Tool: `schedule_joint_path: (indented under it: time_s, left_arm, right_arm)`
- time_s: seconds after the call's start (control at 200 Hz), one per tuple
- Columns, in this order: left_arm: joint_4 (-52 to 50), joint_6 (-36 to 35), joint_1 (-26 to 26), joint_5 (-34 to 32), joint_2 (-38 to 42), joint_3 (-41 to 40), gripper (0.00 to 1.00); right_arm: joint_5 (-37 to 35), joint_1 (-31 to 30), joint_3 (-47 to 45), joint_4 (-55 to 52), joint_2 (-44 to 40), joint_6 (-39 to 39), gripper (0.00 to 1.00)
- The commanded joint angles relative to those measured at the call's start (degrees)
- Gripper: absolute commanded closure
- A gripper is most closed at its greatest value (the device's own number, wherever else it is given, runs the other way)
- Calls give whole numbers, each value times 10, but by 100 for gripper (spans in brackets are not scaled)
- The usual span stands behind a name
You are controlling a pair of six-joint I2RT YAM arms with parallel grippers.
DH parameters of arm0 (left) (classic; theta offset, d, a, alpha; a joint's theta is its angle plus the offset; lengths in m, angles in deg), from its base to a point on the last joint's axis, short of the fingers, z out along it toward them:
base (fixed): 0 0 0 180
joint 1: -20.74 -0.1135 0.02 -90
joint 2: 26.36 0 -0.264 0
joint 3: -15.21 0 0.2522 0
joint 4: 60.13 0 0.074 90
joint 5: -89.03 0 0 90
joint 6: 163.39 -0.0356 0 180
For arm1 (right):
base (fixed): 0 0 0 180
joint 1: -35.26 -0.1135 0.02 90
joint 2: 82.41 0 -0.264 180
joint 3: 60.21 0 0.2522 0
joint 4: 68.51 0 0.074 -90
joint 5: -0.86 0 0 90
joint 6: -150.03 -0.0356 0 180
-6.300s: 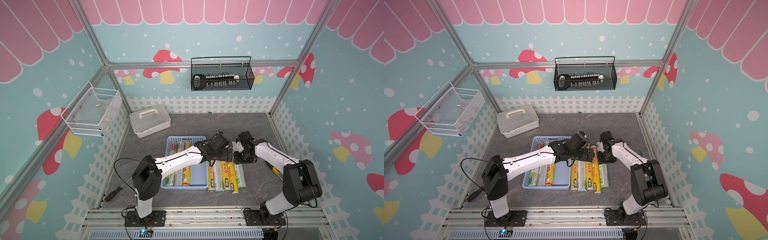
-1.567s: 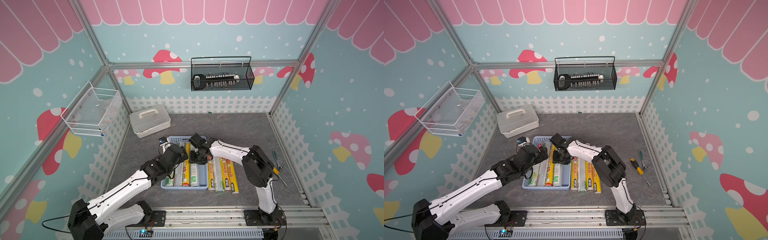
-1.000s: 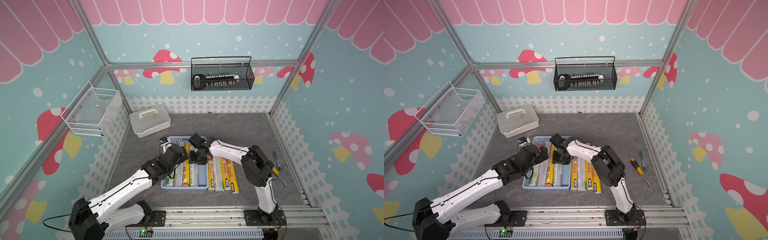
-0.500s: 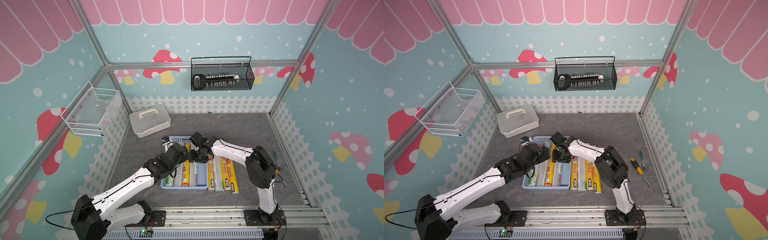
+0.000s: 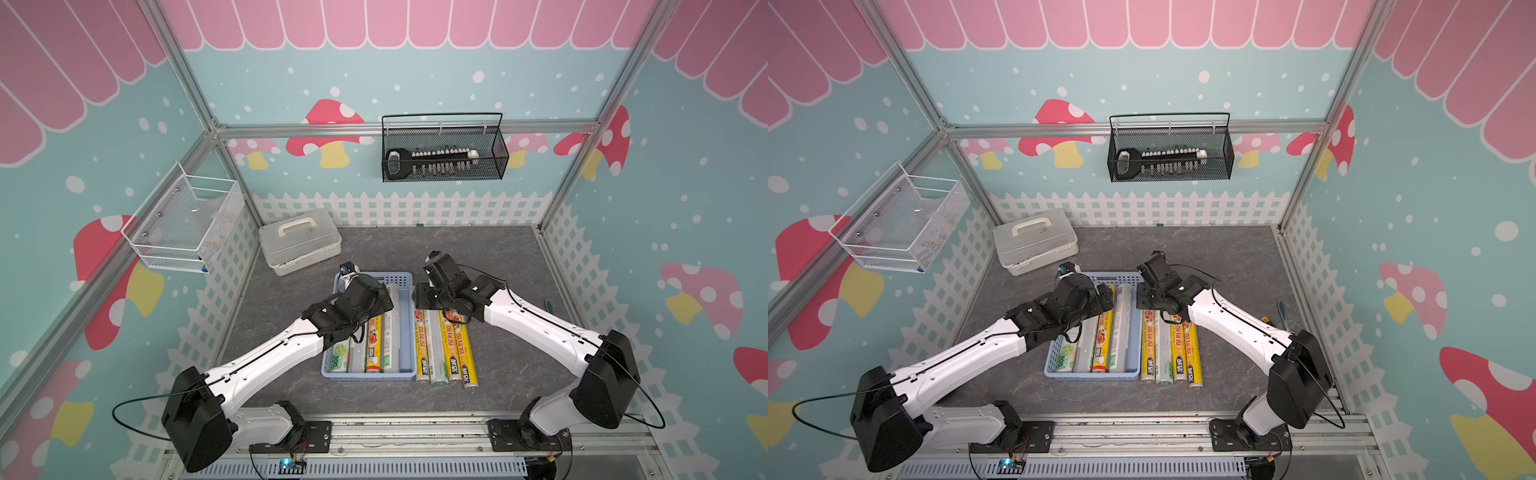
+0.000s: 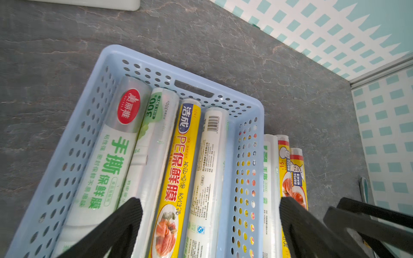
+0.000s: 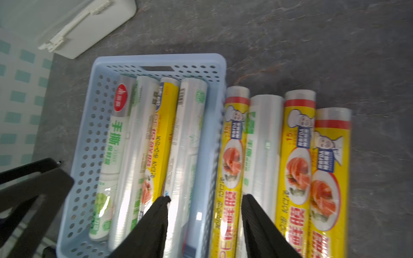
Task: Put the plastic wrap into the basket
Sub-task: Place the plastic wrap in the basket, then pick up the plastic wrap from the center of the board.
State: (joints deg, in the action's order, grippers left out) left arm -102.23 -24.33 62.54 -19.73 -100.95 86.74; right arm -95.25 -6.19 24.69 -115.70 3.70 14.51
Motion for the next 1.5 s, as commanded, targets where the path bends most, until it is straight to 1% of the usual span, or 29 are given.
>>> schedule_joint_path:
  time_s: [0.0,0.09,0.175,0.395,0.655,0.855,0.921,0.996,1.146,1.496]
  left_arm:
    - [10,-30,9,41,-32,35,1]
    - [10,-37,20,56,-64,58,1]
    - [10,-43,31,68,-90,76,1]
    - [9,-31,50,77,-130,99,1]
    - [7,-12,54,49,-124,88,1]
    - [3,-19,54,47,-122,89,1]
    - [3,-17,54,50,-122,89,1]
    - [3,-17,54,52,-124,91,1]
    - [3,-19,54,53,-125,95,1]
    - [2,-18,54,57,-130,99,1]
  right_arm:
    - [2,28,-37,-18,-10,21,48]
    - [50,55,-61,-19,-5,31,51]
    - [84,65,-73,-20,9,43,53]
    - [128,65,-73,-23,48,68,56]
    - [160,65,-52,-34,93,84,57]
    - [152,64,-47,-58,113,97,57]
    - [147,64,-40,-70,121,104,56]
    - [132,63,-32,-84,130,110,56]
    - [102,60,-18,-111,147,124,52]
    - [84,59,-3,-120,171,139,49]
